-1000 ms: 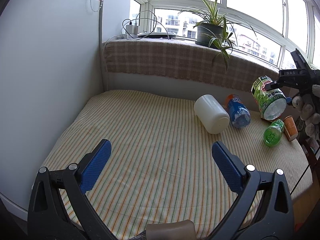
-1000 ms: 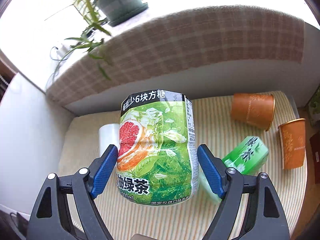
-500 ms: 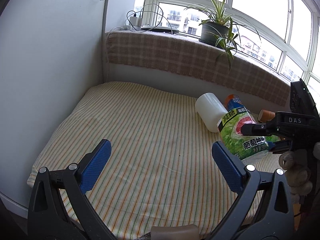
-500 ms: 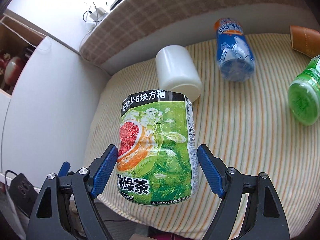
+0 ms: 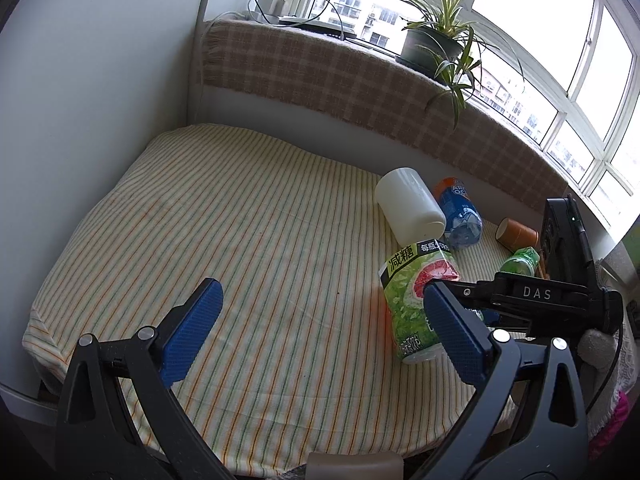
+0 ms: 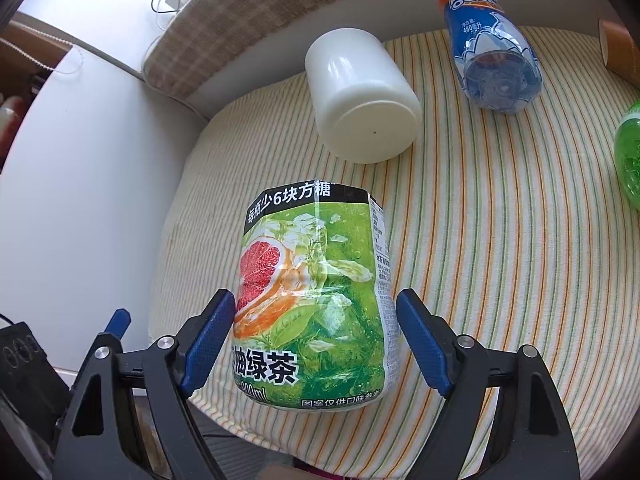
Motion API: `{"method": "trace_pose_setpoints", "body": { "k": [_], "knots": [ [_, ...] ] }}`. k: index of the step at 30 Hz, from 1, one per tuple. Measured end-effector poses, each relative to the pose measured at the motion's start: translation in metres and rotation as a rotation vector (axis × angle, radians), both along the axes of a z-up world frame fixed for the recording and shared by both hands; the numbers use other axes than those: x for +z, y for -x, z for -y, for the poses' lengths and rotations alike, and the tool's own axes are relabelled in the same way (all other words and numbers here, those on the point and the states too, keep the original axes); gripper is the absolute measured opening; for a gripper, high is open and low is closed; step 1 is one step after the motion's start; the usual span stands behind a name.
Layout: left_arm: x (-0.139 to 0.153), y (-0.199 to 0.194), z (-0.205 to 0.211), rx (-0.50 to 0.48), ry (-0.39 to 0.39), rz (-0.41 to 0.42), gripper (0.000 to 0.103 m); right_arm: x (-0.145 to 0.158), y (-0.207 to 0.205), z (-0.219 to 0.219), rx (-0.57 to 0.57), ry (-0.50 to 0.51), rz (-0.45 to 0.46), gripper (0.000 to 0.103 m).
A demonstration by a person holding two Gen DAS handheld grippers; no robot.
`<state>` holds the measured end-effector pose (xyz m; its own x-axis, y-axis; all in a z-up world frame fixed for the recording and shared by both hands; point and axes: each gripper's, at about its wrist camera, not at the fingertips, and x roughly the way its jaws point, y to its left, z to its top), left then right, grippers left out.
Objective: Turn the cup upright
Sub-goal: 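Carry the cup with the right gripper toward the left gripper, then grasp the cup with the left gripper while the right gripper releases it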
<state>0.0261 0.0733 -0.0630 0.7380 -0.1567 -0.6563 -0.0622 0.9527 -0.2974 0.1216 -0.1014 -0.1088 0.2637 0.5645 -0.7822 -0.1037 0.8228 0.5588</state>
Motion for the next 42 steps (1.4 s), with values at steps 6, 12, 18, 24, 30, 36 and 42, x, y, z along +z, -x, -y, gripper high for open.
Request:
{"method": "trace_pose_setpoints", "body": {
  "k": [6, 12, 18, 24, 30, 36, 42],
  "knots": [
    [0.001, -0.007, 0.003, -0.043, 0.046, -0.029, 0.102, 0.008, 0.004, 0.008, -0.007, -0.031, 0.023, 0.083],
    [-0.004, -0.023, 0.0, -0.088, 0.157, -0.104, 0.102, 0.031, 0.029, 0.034, -0.043, -0.03, 0.114, 0.083],
    [-0.014, -0.048, 0.01, -0.188, 0.305, -0.21, 0.102, 0.049, 0.068, 0.066, -0.124, 0.097, 0.261, 0.083],
    [-0.036, -0.082, 0.018, -0.222, 0.471, -0.357, 0.098, 0.049, 0.094, 0.098, -0.224, 0.183, 0.305, 0.083],
    [-0.053, -0.102, 0.033, -0.234, 0.543, -0.44, 0.097, 0.038, 0.112, 0.126, -0.276, 0.172, 0.262, 0.083],
    [-0.065, -0.117, 0.051, -0.252, 0.545, -0.479, 0.095, 0.034, 0.115, 0.134, -0.3, 0.152, 0.241, 0.083],
    [-0.074, -0.124, 0.057, -0.256, 0.538, -0.508, 0.084, 0.035, 0.116, 0.133, -0.299, 0.15, 0.242, 0.083]
  ]
}}
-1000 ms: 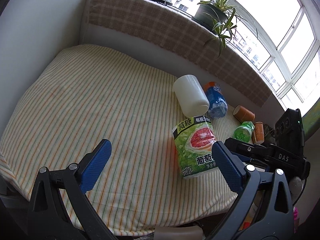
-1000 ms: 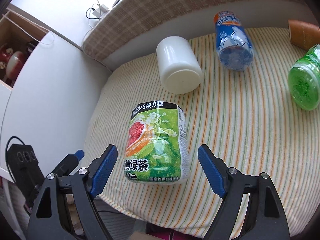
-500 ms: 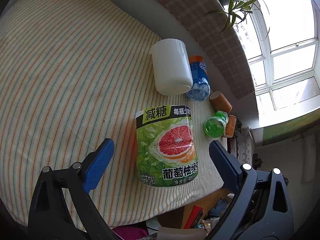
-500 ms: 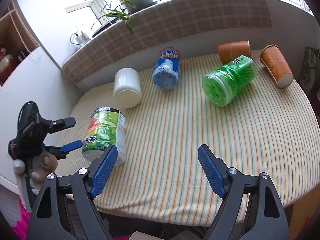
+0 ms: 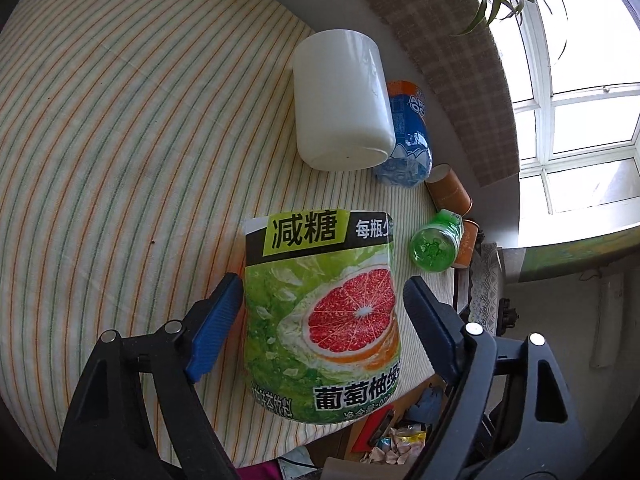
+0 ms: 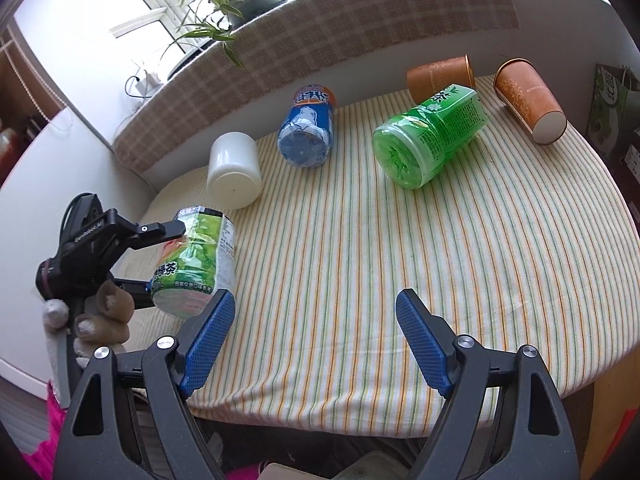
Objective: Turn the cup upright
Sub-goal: 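Grasp the cup with the left gripper while the right gripper releases it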
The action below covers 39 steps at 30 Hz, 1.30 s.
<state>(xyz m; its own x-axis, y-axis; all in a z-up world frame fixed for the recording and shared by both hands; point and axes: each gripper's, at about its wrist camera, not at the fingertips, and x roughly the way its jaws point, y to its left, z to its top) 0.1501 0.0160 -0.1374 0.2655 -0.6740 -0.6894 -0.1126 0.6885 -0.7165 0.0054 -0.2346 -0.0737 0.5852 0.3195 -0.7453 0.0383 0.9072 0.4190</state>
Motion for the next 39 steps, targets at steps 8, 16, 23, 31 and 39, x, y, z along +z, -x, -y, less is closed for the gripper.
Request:
{"method": "trace_pose_setpoints", "body": {
  "k": [8, 16, 23, 31, 39],
  "knots": [
    [-0.004, -0.004, -0.001, -0.004, 0.014, -0.011, 0.084, -0.004, -0.001, 0.004, -0.018, -0.011, -0.015, 0.083],
    [-0.006, -0.006, 0.005, -0.009, 0.016, -0.014, 0.084, -0.006, 0.0, 0.005, -0.027, -0.012, -0.023, 0.083],
    [0.001, -0.002, 0.008, -0.007, -0.025, 0.036, 0.083, -0.009, 0.001, 0.007, -0.033, -0.015, -0.032, 0.083],
    [0.023, 0.015, 0.017, -0.02, -0.165, 0.173, 0.082, -0.011, 0.0, 0.008, -0.033, -0.018, -0.037, 0.083],
    [0.042, 0.028, 0.034, -0.051, -0.334, 0.334, 0.082, -0.011, 0.002, 0.008, -0.032, -0.019, -0.035, 0.083]
  ]
}}
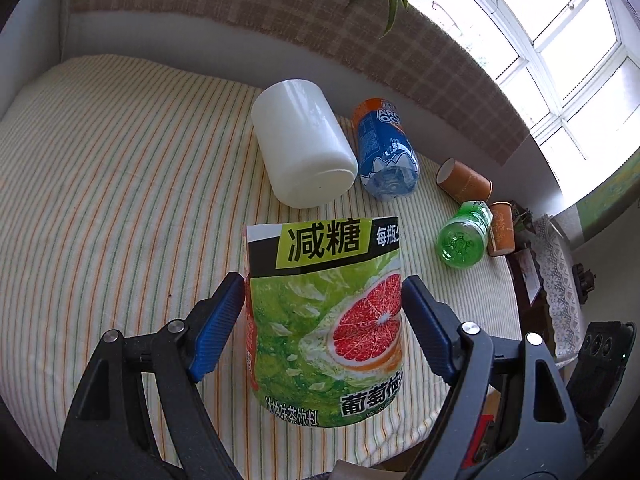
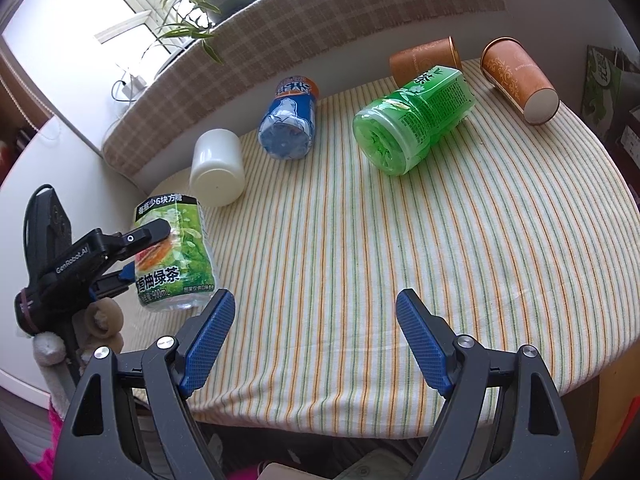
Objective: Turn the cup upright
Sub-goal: 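Grasp the cup with the left gripper while the right gripper releases it, then rotate the held cup with the left gripper until its opening faces up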
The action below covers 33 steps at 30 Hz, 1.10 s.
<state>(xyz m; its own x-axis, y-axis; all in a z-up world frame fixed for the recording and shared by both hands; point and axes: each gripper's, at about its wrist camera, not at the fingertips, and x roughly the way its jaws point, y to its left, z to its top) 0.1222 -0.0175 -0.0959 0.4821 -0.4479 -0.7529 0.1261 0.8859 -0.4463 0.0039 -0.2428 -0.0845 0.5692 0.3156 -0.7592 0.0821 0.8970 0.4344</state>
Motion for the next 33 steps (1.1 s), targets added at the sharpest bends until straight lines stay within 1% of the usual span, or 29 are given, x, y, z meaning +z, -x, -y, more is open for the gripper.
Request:
{"method": "trace_pose_setpoints", "body": {
  "k": [4, 12, 16, 20, 25, 33],
  "knots": [
    [0.004, 0.003, 0.006, -0.002, -0.048, 0.051, 0.082, -0.001, 0.001, 0.002, -0.006, -0.003, -0.001, 0.083],
    [0.007, 0.006, 0.011, -0.005, -0.106, 0.133, 0.082, -0.002, 0.001, 0.002, -0.003, -0.009, -0.007, 0.083],
    [0.007, 0.007, 0.012, -0.005, -0.133, 0.187, 0.082, -0.003, 0.001, 0.002, -0.001, -0.008, -0.01, 0.083],
    [0.005, 0.013, 0.012, -0.007, -0.143, 0.212, 0.082, -0.005, 0.001, 0.001, 0.002, -0.009, -0.014, 0.083],
    [0.006, 0.025, 0.017, -0.037, -0.189, 0.247, 0.082, -0.004, 0.0, 0.0, 0.005, -0.007, -0.01, 0.083],
    [0.006, 0.037, 0.019, -0.061, -0.204, 0.254, 0.082, -0.003, -0.002, -0.004, 0.017, -0.006, -0.011, 0.083]
  ]
}}
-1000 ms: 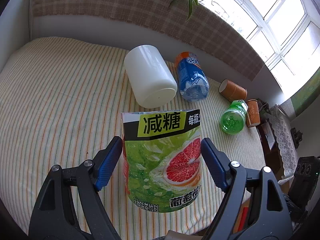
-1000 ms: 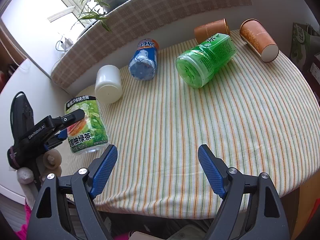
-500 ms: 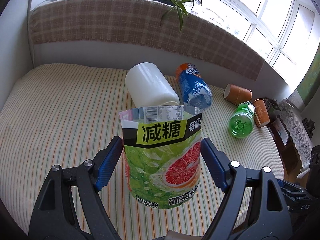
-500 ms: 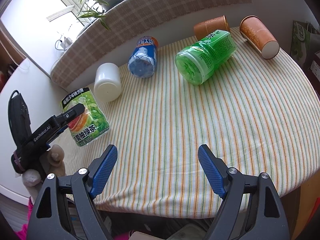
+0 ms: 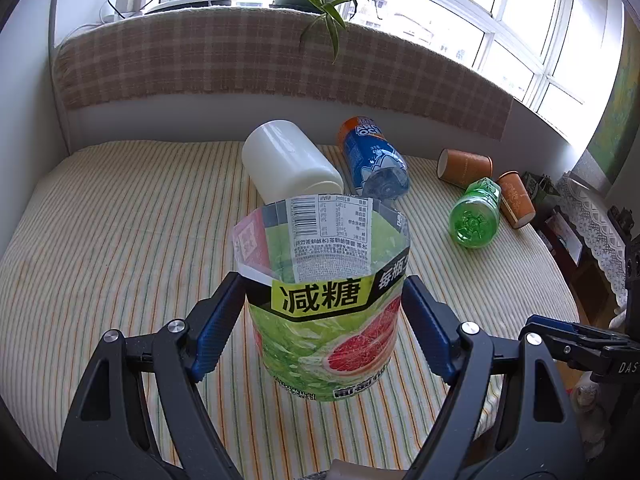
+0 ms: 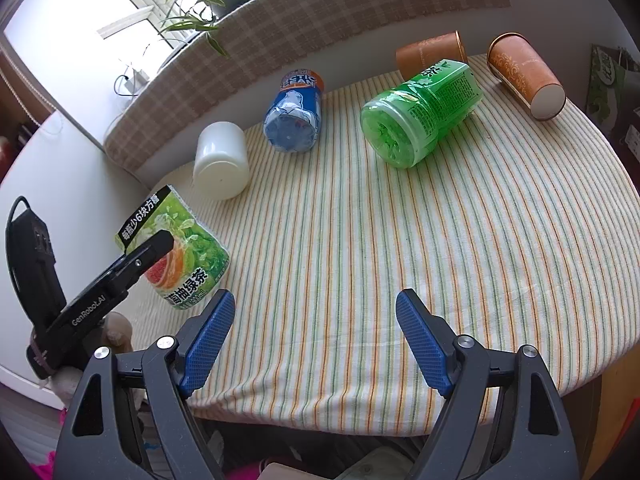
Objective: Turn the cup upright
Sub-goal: 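Rotate the held cup with the left gripper until its opening faces up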
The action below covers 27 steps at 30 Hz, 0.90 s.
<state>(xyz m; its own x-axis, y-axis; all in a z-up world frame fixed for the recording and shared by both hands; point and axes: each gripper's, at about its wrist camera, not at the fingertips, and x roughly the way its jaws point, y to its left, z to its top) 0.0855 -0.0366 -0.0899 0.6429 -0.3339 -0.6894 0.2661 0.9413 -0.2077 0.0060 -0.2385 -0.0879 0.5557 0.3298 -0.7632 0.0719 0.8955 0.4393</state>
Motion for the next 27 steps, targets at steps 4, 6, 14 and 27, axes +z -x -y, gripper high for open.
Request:
{"method": "trace_pose_setpoints", "body": {
  "k": [4, 6, 14, 27],
  "knots": [
    [-0.001, 0.006, 0.002, -0.022, 0.002, -0.008, 0.082, 0.0, 0.0, 0.0, 0.0, 0.001, 0.0, 0.083],
    [-0.001, 0.008, 0.004, -0.038, 0.005, -0.015, 0.082, 0.001, 0.0, -0.001, 0.002, 0.003, 0.002, 0.083],
    [-0.007, 0.011, 0.007, -0.061, 0.036, -0.067, 0.084, 0.004, 0.001, -0.005, 0.012, 0.008, 0.009, 0.083],
    [-0.018, 0.022, 0.001, -0.074, 0.051, -0.118, 0.09, 0.006, 0.0, -0.009, 0.025, 0.014, 0.023, 0.083]
  ]
}}
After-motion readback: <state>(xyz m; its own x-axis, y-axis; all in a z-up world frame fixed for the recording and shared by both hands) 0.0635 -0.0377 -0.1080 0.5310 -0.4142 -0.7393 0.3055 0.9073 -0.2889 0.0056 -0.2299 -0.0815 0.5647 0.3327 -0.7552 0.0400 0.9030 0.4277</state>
